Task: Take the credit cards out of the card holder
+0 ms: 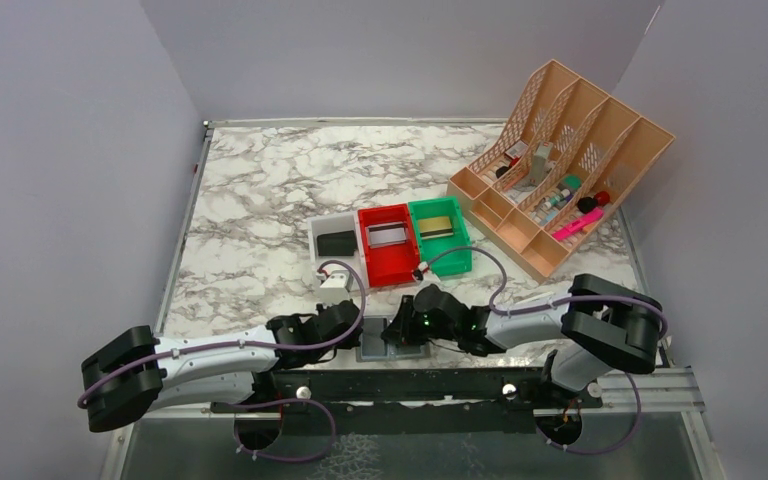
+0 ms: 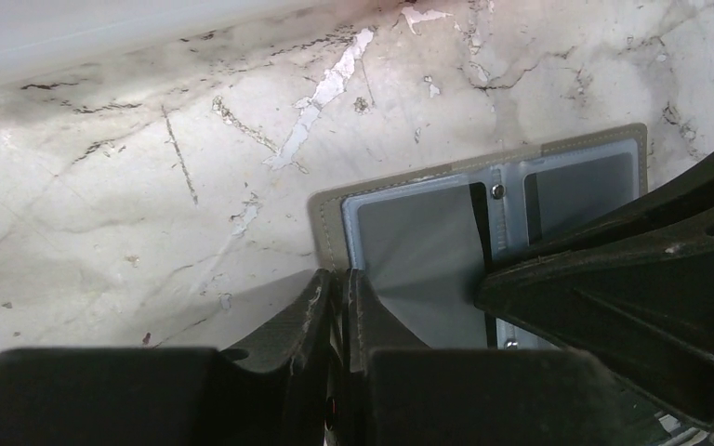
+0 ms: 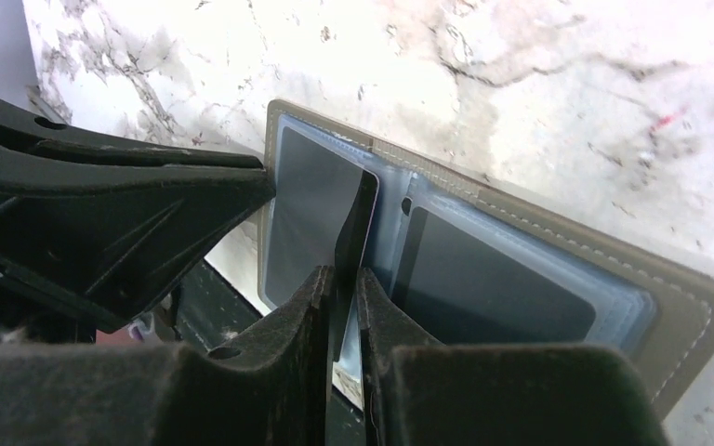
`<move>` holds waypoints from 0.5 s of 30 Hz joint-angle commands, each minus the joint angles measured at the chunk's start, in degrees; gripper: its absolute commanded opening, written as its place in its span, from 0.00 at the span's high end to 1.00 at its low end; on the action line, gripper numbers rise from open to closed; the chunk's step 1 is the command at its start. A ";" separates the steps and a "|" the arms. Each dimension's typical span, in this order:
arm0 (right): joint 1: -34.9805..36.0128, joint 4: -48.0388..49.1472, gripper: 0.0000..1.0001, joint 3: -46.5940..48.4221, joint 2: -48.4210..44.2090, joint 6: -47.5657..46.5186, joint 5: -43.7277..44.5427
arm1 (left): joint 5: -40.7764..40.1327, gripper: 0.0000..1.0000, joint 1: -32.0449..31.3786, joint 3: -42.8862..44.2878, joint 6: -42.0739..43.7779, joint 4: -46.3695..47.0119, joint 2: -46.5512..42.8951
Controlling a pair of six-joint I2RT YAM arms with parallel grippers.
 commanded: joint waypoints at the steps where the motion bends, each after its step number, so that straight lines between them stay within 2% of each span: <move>1: 0.42 7.04 0.84 -2.89 -2.21 3.86 -0.45 | 5.07 0.97 -0.31 -3.10 -1.14 -1.40 1.88; 2: 0.42 7.91 0.85 -3.42 -2.55 4.12 -0.43 | 5.01 0.97 -0.34 -3.19 -1.13 -1.35 1.77; 5: 0.42 9.03 0.99 -4.33 -3.54 4.25 -0.24 | 4.80 0.97 -0.32 -3.34 -1.20 -1.43 1.08; 15: 0.34 7.68 0.99 -6.48 -7.18 4.47 1.75 | 4.35 1.00 -0.31 -4.08 -1.45 -1.70 -1.17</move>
